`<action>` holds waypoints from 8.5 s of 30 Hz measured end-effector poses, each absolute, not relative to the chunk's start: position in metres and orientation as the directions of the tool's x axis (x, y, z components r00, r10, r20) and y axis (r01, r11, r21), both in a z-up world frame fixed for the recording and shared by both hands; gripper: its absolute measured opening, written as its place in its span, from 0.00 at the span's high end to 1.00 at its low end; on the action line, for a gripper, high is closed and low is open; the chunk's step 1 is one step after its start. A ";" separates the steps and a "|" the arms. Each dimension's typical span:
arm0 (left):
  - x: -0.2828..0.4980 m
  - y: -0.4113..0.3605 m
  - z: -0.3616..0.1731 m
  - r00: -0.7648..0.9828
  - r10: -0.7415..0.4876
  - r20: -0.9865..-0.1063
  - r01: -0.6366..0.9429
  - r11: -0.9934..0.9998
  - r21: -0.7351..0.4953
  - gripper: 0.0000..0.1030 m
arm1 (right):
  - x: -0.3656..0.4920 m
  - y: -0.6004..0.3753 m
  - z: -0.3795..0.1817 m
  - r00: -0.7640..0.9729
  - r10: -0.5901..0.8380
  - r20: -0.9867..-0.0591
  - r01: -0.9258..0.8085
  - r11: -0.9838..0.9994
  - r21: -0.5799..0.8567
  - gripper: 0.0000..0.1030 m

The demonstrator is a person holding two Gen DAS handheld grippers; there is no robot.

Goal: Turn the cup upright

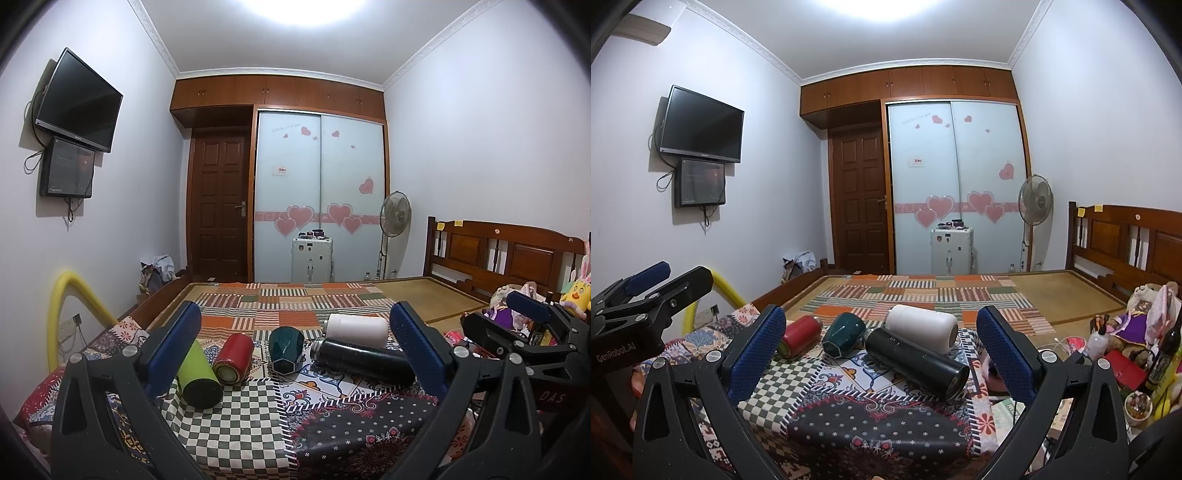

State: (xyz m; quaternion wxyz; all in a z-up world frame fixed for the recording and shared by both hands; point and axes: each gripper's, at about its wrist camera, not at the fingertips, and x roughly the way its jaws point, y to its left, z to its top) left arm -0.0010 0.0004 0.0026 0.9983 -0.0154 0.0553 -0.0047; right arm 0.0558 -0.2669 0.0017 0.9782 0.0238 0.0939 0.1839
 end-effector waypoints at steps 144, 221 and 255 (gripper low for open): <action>0.082 0.058 -0.074 0.947 0.108 -0.303 -0.129 0.990 -0.051 0.00 | 0.222 -0.196 -0.007 0.325 0.303 -0.896 -0.764 0.643 -0.059 0.40; 0.244 0.010 -0.144 0.451 -0.174 -0.875 -0.151 0.952 -0.267 0.10 | 0.205 -0.253 -0.064 0.606 0.512 -0.608 -0.601 0.796 0.072 0.25; 0.186 -0.018 -0.074 0.657 -0.229 -0.718 0.121 0.972 -0.200 0.37 | 0.192 -0.277 -0.053 0.629 0.571 -0.527 -0.581 0.796 0.170 0.25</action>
